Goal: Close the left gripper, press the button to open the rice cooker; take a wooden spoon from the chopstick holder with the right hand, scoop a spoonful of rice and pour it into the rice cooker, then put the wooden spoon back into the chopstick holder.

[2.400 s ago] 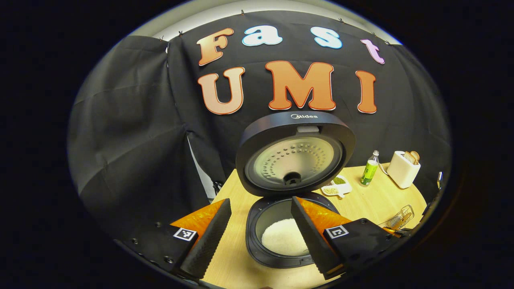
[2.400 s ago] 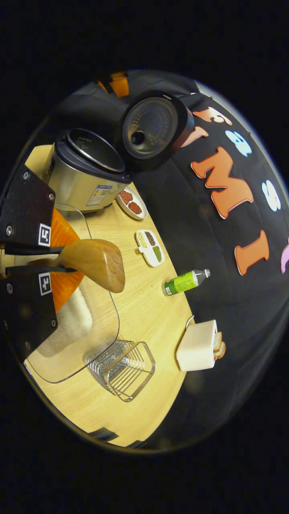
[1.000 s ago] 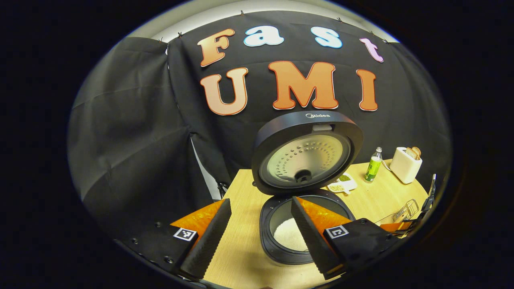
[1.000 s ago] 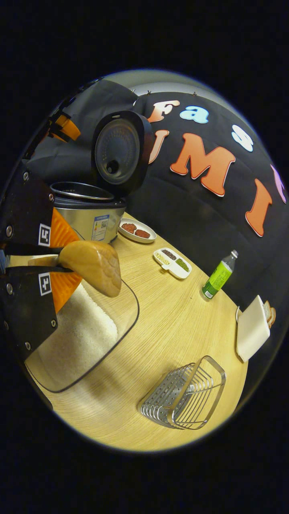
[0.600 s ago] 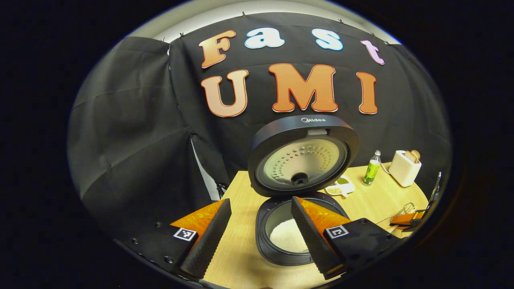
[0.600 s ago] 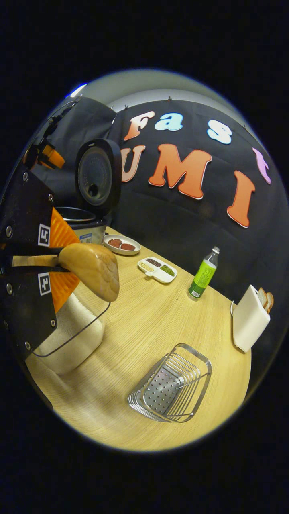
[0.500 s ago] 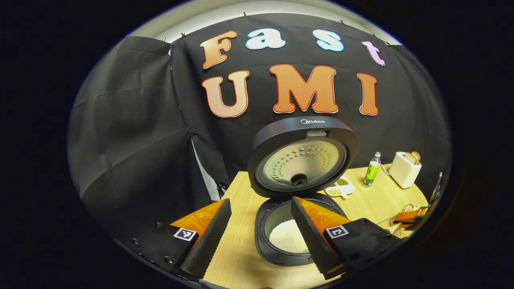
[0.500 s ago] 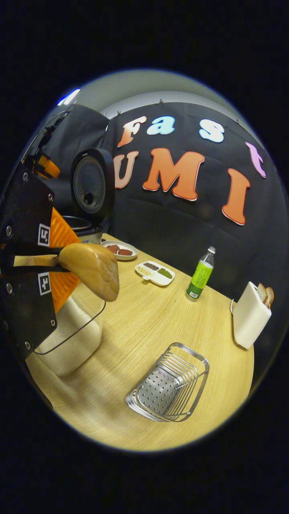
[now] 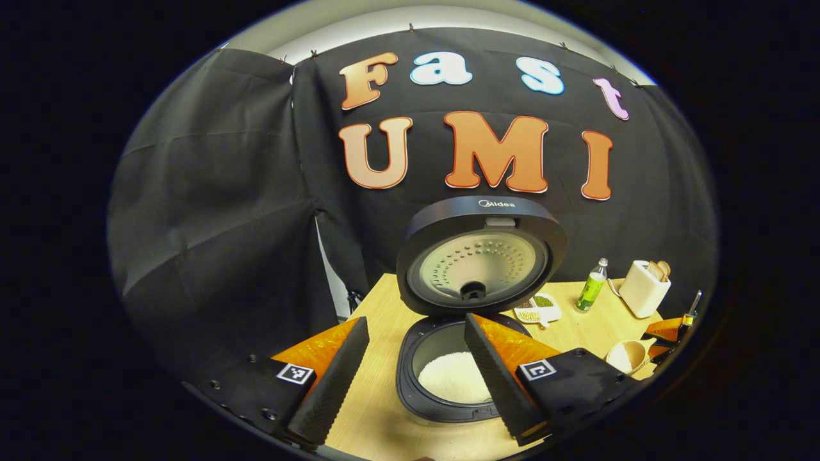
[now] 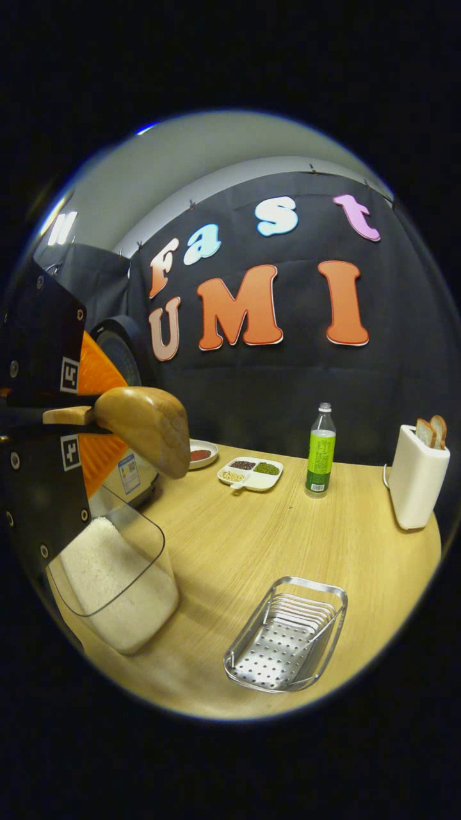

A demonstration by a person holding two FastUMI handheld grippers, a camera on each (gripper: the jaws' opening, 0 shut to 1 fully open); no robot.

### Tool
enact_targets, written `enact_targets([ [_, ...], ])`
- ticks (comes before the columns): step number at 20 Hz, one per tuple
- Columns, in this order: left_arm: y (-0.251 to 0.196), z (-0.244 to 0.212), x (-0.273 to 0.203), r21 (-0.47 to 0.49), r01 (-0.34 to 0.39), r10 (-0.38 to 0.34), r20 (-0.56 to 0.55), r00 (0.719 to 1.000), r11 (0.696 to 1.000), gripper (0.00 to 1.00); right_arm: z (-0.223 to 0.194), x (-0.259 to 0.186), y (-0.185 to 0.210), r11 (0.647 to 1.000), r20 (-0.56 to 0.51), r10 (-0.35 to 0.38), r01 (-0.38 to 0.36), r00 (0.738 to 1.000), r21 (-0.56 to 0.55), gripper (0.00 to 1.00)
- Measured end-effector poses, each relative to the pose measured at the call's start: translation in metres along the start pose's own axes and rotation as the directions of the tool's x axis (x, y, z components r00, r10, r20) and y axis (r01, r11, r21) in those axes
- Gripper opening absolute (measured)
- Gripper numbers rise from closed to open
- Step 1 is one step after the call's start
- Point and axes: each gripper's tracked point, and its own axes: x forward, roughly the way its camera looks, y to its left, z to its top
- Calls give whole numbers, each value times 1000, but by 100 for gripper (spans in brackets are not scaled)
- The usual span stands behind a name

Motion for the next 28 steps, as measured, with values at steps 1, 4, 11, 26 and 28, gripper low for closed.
enact_targets([
  [1, 1, 1, -4, -9, -6, 6, 7, 1000, 1000, 94, 1, 0, 5, 999, -3, 15, -15, 1000, 32, 9],
  [4, 7, 4, -17, -22, -28, 29, 36, 999, 999, 94, 2, 7, 20, 994, -19, 55, -53, 998, 93, 9],
  [11, 15, 43, -53, 33, -78, 69, 223, 972, 996, 96, -18, 44, 77, 994, -105, 98, -93, 990, 56, 10],
  [26, 63, 18, -94, 13, -255, 246, 222, 944, 967, 94, -72, 127, 91, 990, -200, -45, 18, 979, -137, 10],
  [28, 72, 13, -100, 5, -278, 271, 216, 938, 960, 95, -79, 136, 90, 976, -190, -74, 33, 979, -214, 9],
])
